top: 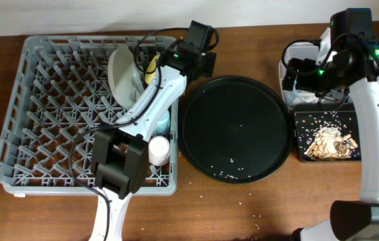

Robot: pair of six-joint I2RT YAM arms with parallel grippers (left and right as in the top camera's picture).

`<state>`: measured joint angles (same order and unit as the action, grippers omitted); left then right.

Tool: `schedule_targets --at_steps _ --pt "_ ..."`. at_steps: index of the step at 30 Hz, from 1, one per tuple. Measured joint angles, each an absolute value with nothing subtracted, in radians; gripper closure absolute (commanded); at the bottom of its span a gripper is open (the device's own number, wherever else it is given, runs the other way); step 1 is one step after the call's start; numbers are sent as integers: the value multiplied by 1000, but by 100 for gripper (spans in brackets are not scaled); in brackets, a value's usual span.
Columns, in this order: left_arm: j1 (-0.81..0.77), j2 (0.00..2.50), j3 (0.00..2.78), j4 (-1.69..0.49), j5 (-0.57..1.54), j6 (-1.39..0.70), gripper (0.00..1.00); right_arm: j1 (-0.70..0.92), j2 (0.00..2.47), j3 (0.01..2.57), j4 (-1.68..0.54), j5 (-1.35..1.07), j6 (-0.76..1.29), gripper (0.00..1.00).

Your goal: Sort waste into correct bins and load items into the dishwasher rack

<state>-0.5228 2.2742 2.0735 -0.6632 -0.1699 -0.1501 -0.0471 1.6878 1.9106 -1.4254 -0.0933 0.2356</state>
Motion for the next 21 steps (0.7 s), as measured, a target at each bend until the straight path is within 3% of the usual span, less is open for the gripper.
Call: schedule_targets --at_steps 9,21 --pt "-573 2283 2449 -1012 -115 -134 32 -47 1688 1911 -1425 -94 236 1" --pt "-569 2284 2468 -1176 -100 -121 4 -47 1688 1911 -1425 -93 236 2"
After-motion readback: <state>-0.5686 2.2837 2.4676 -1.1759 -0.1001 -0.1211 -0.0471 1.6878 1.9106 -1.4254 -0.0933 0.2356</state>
